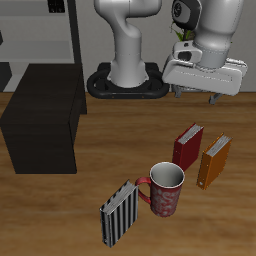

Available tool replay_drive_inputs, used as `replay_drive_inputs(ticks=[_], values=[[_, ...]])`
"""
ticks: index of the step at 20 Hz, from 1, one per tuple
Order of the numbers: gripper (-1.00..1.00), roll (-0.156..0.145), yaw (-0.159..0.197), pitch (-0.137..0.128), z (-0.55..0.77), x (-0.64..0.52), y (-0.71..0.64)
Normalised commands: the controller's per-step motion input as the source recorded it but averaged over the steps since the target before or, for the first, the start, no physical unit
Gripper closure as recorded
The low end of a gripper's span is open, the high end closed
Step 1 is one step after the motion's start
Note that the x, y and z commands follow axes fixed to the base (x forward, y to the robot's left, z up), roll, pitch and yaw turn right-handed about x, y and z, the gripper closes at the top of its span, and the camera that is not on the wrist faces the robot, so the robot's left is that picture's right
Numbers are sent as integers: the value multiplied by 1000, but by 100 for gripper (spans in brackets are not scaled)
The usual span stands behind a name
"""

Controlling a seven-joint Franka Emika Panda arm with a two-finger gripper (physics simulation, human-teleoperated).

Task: Place the orange book upright on top of the shelf

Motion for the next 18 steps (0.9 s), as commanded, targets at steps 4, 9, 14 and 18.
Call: replay_drive_inputs(ticks=[4, 9, 14, 18], values=[[-100, -1, -65, 20, -11, 125, 252], [-100, 22, -51, -24, -17, 68, 373], [-100, -3, -44, 27, -97, 171, 179], [-100, -11, -10, -9, -205, 260, 177]])
